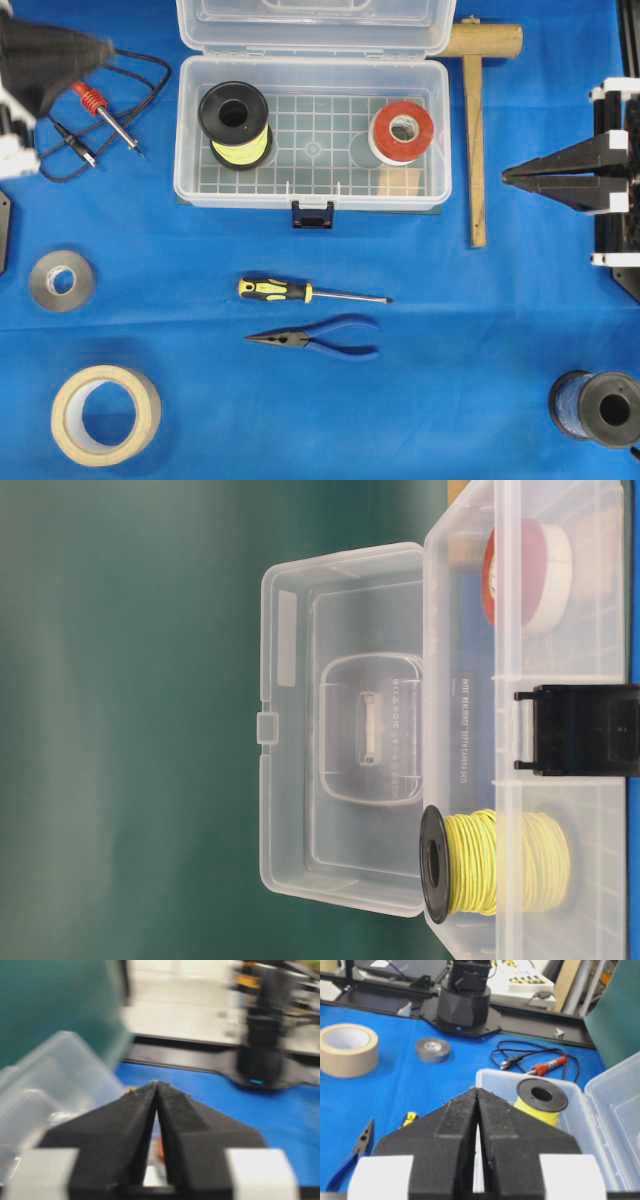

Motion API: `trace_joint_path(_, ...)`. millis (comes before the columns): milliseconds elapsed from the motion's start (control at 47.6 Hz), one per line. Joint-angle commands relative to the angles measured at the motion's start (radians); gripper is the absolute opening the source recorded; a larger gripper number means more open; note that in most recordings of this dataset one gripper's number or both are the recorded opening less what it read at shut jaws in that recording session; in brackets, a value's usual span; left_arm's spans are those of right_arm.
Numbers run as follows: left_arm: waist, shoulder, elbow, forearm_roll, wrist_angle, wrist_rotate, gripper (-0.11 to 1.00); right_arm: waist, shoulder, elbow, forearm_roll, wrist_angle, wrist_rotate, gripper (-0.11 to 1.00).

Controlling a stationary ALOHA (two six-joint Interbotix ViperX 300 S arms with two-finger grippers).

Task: Close the tool box with the left arm.
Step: 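Move the left gripper toward the raised clear lid of the tool box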

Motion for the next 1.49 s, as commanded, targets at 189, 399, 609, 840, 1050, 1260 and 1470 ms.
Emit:
trace_joint_path(189,0.173,0.179,-0.141,-0.002,0.005,0.009,0.72,-0.006,0.015,-0.025,0.003,0.018,0.003,0.00)
trace_joint_path(399,0.230,0.364,-0.278,-0.002,0.064,0.080,0.90,-0.006,0.020,-0.023,0.003,0.037,0.002,0.00)
trace_joint_path(609,0.275,0.571,-0.486,-0.002,0.295,0.169,0.90,-0.006,0.028,-0.021,0.003,0.057,0.003,0.00)
trace_joint_path(840,0.327,0.755,-0.732,0.012,0.571,0.176,0.90,-0.006,0.054,-0.017,0.003,0.063,0.003,0.00)
trace_joint_path(1050,0.371,0.864,-0.847,0.031,0.680,0.212,0.90,-0.008,0.083,-0.014,0.003,0.060,0.003,0.00)
trace_joint_path(1260,0.368,0.893,-0.848,0.009,0.703,0.284,0.90,-0.006,0.092,-0.014,0.003,0.058,0.003,0.00)
trace_joint_path(1470,0.356,0.879,-0.816,0.005,0.706,0.279,0.90,-0.008,0.092,-0.014,0.003,0.057,0.003,0.00)
